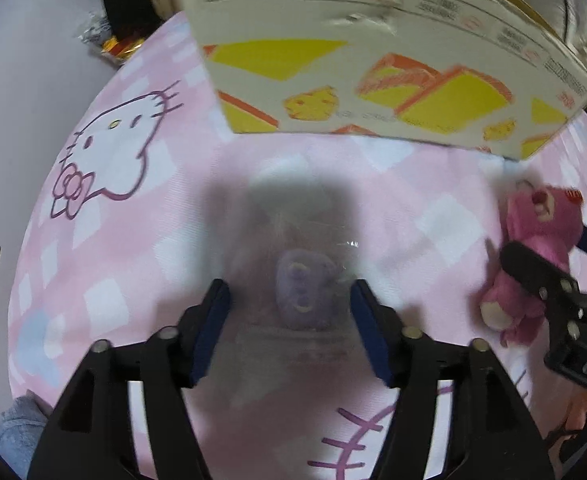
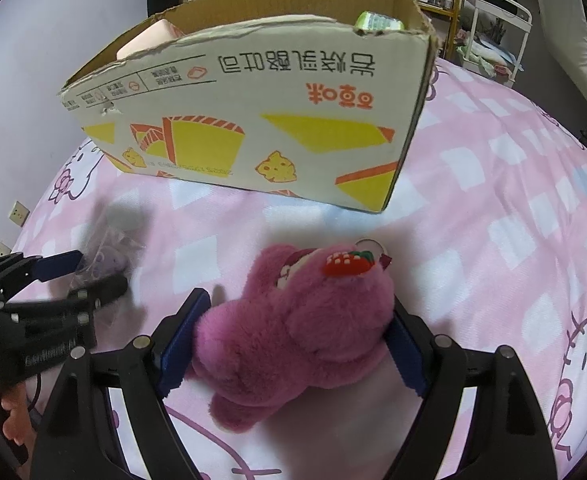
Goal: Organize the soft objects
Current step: 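Lift bag with left gripper while right gripper lifts pink bear toward the box, then open both grippers to drop bag and bear into the box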
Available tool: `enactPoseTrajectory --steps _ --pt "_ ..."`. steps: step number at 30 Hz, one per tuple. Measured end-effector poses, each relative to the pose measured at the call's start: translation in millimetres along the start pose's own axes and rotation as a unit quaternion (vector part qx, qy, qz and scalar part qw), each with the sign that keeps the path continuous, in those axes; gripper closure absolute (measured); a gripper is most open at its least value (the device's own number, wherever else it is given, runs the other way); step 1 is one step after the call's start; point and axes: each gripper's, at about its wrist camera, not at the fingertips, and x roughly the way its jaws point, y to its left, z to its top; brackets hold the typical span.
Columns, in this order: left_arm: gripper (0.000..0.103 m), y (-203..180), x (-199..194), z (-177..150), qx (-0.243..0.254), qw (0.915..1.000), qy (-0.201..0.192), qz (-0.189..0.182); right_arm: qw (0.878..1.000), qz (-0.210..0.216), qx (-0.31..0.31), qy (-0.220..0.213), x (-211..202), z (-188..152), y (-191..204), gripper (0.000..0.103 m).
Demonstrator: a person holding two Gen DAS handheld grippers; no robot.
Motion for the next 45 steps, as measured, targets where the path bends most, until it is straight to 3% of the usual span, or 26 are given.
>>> enactPoseTrajectory --steps 4,6,9,12,17,22,27,32,38,45 --pt "0.037 -7.5 1.5 -0.3 0.019 0.9997 -0.006 0.013 1.0 0.0 0.002 0.0 0.9 -0.6 0.1 0.015" --pt "0.05 -7.3 0.1 -5.9 0.017 0.9998 -0.01 0.006 1.0 -0.001 0.0 -0.001 1.1 -0.8 0.1 0.015" --pt "0.054 -8.8 -0.5 -6.9 0.026 0.9996 -0.014 0.005 1.0 -0.002 -0.003 -0.003 1.4 -1.5 2.6 0.015" --pt "0.056 -15.6 -1.4 -8.5 0.042 0.9989 -0.016 0.014 1.0 -0.005 -0.006 -0.015 -2.5 -2.4 3.7 0.015" --pt "0.056 -10.8 -6.7 -8.3 0.021 0.9995 -0.022 -0.001 0.999 0.0 -0.001 -0.04 -15.6 -2.0 0.7 0.015" --pt "0.056 1.8 -23.9 -7.4 -0.003 0.9985 -0.052 -0.017 0.998 0.005 0.008 -0.064 -31.2 -0.6 -4.7 0.015" --pt "0.056 15.7 -59.1 -9.4 -0.031 0.9928 -0.112 -0.029 0.993 0.003 0.012 -0.116 -58.3 -0.4 -4.8 0.015" --pt "0.056 13.7 -98.6 -17.0 -0.03 0.9801 -0.194 -0.03 0.981 0.005 0.012 -0.194 -95.0 -2.0 -6.8 0.015" --pt "0.056 9.8 -145.0 -23.9 -0.016 0.9549 -0.296 -0.021 0.961 -0.004 0.018 -0.277 -130.8 0.9 -11.9 0.015" --pt "0.056 7.6 -186.3 -24.0 -0.008 0.9259 -0.377 -0.019 0.946 0.0 0.026 -0.322 -155.6 16.8 -21.3 0.015"
